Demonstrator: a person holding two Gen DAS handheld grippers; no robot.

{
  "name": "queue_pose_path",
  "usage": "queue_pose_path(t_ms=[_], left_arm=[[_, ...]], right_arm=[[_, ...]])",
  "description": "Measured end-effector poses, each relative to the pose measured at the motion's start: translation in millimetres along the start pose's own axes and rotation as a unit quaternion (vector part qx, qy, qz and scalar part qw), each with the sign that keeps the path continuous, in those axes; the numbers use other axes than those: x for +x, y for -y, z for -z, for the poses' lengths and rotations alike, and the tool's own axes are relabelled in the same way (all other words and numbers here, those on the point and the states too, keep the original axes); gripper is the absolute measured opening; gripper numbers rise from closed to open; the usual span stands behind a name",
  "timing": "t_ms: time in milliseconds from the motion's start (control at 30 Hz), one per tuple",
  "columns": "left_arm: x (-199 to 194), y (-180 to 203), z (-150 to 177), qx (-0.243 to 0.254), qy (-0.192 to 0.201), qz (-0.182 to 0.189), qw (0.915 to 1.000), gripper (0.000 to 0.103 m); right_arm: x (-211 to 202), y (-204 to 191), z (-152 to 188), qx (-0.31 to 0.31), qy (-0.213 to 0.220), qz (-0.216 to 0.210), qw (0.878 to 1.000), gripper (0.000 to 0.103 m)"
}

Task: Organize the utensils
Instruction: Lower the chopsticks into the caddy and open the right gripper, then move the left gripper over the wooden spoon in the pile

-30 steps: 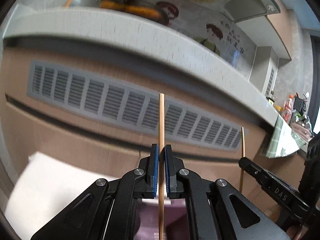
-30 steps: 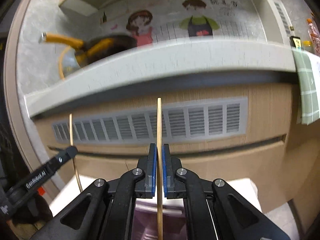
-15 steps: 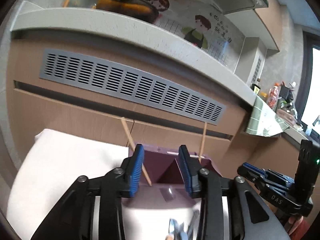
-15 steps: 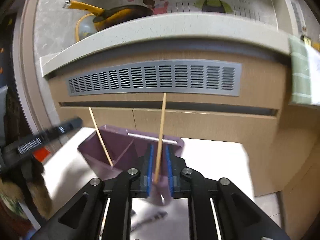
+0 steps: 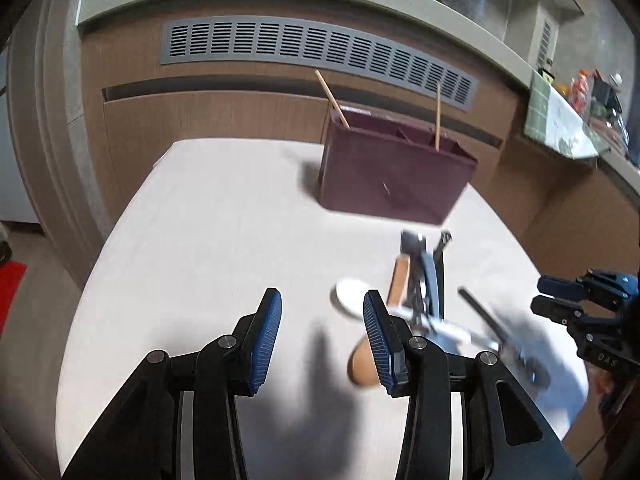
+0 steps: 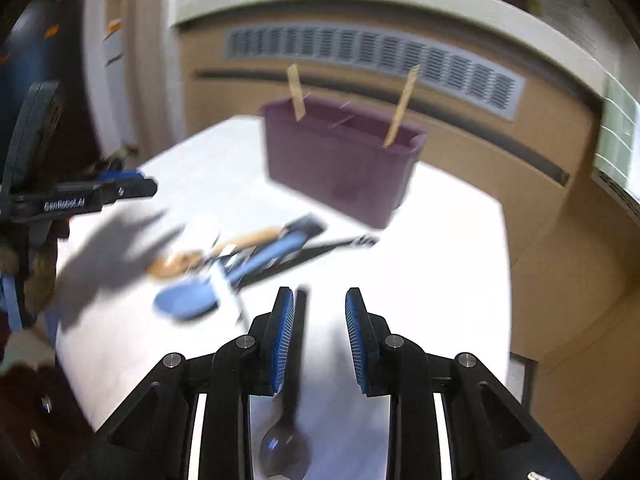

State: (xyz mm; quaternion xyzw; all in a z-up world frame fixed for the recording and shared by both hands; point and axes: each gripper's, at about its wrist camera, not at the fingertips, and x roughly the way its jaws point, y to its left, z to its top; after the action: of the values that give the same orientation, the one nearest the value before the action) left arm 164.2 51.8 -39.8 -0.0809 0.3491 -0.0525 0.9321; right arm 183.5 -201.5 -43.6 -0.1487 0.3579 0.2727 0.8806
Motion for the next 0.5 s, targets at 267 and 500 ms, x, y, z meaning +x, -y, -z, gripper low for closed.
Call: queue_pose_path(t_ms=[267,500], left_arm=[[-2,-3,10,-0.014,-0.022,0.013,0.9996,0.044],[7,10,15,0.004,-0.045,0.029,0.9986,0.044]], right_arm=[[23,-4,15,0.026,-0.046,-0.003,0.999,0.025],[61,10,5,0.088,-0.087,-0.015,0.992,0.025]])
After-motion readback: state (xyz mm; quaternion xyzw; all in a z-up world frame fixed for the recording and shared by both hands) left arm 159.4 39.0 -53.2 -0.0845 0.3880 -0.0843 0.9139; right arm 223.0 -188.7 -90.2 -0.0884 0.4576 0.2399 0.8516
